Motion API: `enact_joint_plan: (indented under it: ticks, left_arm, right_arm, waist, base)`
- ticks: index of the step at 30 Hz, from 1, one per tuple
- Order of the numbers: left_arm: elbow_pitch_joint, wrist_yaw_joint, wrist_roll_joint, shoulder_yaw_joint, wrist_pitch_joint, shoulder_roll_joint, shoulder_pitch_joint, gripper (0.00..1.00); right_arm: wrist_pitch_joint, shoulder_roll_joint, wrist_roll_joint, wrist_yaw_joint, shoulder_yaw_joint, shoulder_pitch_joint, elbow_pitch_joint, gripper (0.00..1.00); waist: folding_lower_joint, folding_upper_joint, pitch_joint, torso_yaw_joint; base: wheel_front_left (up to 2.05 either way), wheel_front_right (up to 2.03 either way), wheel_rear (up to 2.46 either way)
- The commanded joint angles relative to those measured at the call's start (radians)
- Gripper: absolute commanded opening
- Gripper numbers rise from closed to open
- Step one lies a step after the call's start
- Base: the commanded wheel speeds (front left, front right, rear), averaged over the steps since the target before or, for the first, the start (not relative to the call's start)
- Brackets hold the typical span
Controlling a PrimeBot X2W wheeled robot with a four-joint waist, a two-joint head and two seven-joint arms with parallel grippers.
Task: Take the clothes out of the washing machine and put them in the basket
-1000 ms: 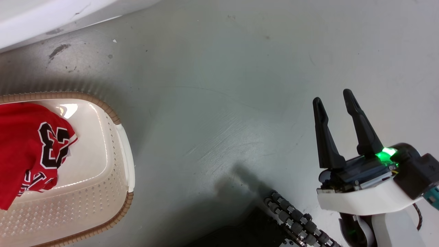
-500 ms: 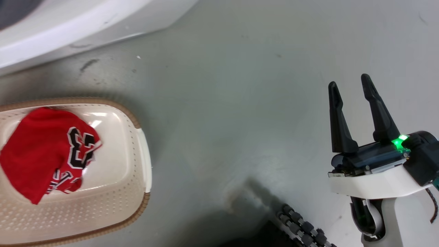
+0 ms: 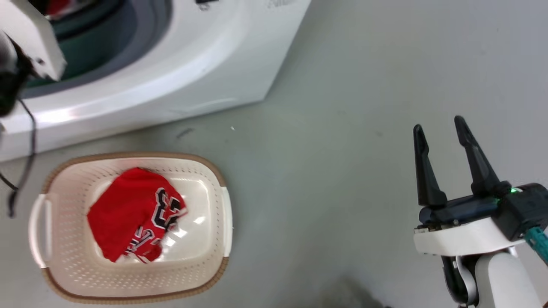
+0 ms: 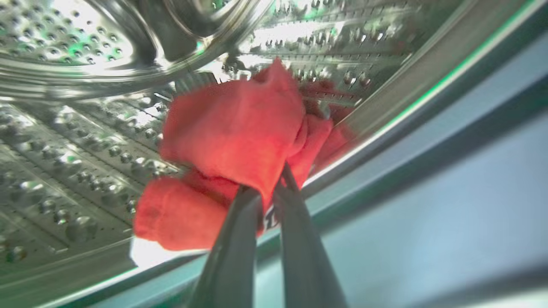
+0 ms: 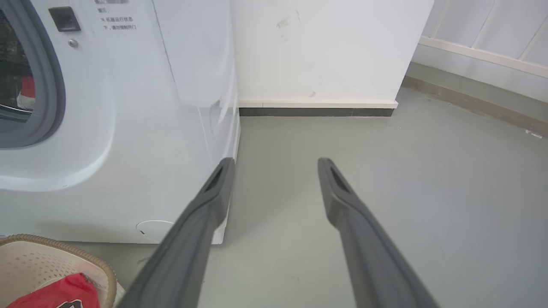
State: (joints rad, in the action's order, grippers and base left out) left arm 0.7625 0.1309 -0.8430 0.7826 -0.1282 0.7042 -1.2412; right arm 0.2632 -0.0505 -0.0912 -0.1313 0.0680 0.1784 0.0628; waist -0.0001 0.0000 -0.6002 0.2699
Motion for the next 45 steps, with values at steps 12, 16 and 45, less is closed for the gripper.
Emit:
enact_joint_plan:
  ticks: [12, 16, 45]
  left_arm:
    - [-0.115, -0.047, -0.017, -0.003, 0.289, -0.048, 0.275, 0.0]
    - [-0.192, -0.099, 0.005, -0.01, 0.351, -0.033, 0.342, 0.0]
    - [-0.772, -0.334, 0.102, -0.084, 0.395, -0.001, 0.865, 0.0]
  right_arm:
    - [0.002, 0.001, 0.07, 0.001, -0.012, -0.085, -0.048, 1.0]
    - [0.002, 0.001, 0.077, 0.001, -0.024, -0.109, -0.057, 1.0]
    - [0.002, 0.001, 0.082, 0.001, -0.067, -0.13, -0.059, 1.0]
  waist:
    - [0.0001, 0.0, 0.285, -0.15]
    - [0.0001, 0.0, 0.337, -0.173]
    - [0.0001, 0.0, 0.429, -0.26]
  base:
    - [0.0, 0.0, 0.0]
    - [0.0, 0.0, 0.0]
    - [0.0, 0.0, 0.0]
